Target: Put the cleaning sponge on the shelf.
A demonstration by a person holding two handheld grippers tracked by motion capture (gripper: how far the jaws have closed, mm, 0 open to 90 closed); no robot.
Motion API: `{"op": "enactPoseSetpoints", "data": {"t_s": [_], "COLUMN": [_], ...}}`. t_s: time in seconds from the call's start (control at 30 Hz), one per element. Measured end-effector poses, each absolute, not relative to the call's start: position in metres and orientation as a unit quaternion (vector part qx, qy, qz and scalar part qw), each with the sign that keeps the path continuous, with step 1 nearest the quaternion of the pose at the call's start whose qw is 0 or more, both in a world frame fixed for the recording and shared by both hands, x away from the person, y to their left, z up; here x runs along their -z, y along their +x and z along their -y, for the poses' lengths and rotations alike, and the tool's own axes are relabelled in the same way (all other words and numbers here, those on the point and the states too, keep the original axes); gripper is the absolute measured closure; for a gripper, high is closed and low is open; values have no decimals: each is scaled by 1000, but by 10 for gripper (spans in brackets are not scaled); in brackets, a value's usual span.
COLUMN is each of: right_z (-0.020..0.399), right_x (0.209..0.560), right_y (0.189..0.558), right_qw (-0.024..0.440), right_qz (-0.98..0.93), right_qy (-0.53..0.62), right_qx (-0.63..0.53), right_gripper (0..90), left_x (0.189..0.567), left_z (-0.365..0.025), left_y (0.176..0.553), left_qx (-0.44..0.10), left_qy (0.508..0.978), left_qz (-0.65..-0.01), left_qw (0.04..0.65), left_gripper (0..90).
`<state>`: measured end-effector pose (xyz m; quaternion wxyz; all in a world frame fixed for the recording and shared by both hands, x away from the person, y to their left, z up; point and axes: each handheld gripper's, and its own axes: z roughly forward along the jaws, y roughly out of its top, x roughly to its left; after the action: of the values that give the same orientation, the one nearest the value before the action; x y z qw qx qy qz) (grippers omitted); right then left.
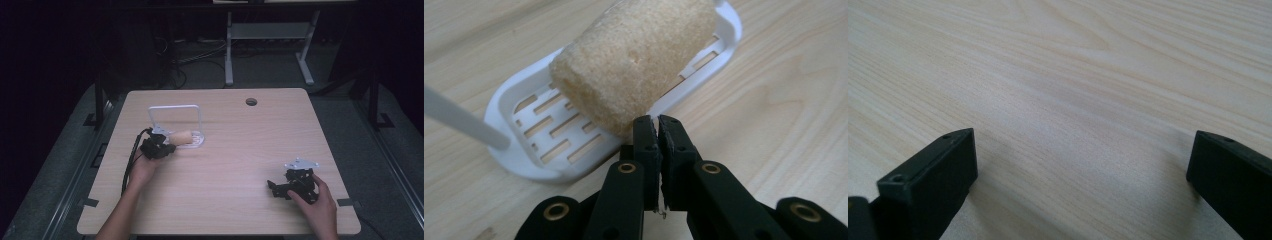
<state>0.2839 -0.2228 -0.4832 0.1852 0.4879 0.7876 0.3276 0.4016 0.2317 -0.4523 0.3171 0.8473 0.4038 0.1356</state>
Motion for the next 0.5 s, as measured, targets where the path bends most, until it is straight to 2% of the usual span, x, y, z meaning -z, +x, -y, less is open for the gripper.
{"op": "enactPoseSetpoints", "data": {"t_s": [0.5], "right_z": [223], "right_x": [483], "right_y": [284], "right_qw": [185], "right_qz": [-787], "right_qy": [488], "right_qx": [-328], "right_gripper": [0], "left_x": [450], "left_z": [-242], "left_y": [403], "left_qx": [-154], "left_qy": [841], "left_qz": [-413], "left_qw": [314], "left_gripper": [867]}}
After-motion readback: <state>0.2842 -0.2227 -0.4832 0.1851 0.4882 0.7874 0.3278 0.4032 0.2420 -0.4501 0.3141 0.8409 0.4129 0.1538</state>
